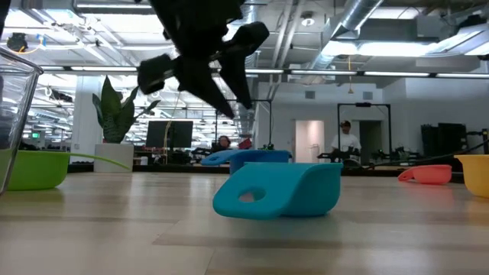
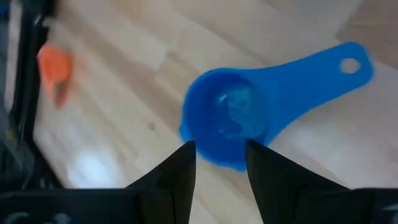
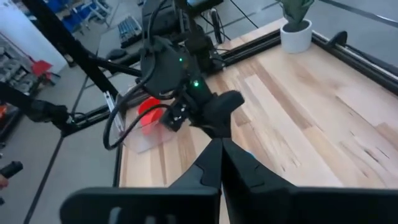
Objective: Nest measuring cups in basket
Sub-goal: Stack the blue measuring cup on top of the red measuring cup in the transparent bin
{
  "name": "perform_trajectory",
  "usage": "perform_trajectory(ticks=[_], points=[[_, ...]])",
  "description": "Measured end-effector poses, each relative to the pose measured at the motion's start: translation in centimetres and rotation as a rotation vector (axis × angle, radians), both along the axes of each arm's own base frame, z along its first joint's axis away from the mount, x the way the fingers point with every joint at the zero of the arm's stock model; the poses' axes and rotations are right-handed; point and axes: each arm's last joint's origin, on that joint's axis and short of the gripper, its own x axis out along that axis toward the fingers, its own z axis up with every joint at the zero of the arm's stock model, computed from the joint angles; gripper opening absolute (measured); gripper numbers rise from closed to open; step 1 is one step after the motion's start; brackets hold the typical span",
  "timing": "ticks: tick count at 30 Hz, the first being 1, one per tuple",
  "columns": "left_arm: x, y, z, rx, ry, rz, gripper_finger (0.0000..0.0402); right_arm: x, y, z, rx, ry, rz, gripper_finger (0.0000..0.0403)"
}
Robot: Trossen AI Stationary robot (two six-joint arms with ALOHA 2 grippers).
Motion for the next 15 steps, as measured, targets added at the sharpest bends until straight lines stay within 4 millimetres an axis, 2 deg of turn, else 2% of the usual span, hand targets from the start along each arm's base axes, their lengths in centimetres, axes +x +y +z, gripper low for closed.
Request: perform_trajectory(ticks=[9,15], points=[[-1.0,0.2,-2.4,0.004,0.042,-0.044,0.013,2.1,0.8,-1.2,-0.009,0.065,-0.006,0.0024],[-1.5,0.3,-3.8,0.055,0.033,-0.109,0.013,3.7,1.5,-1.4,0.001,0.043,-0.001,0.0027]])
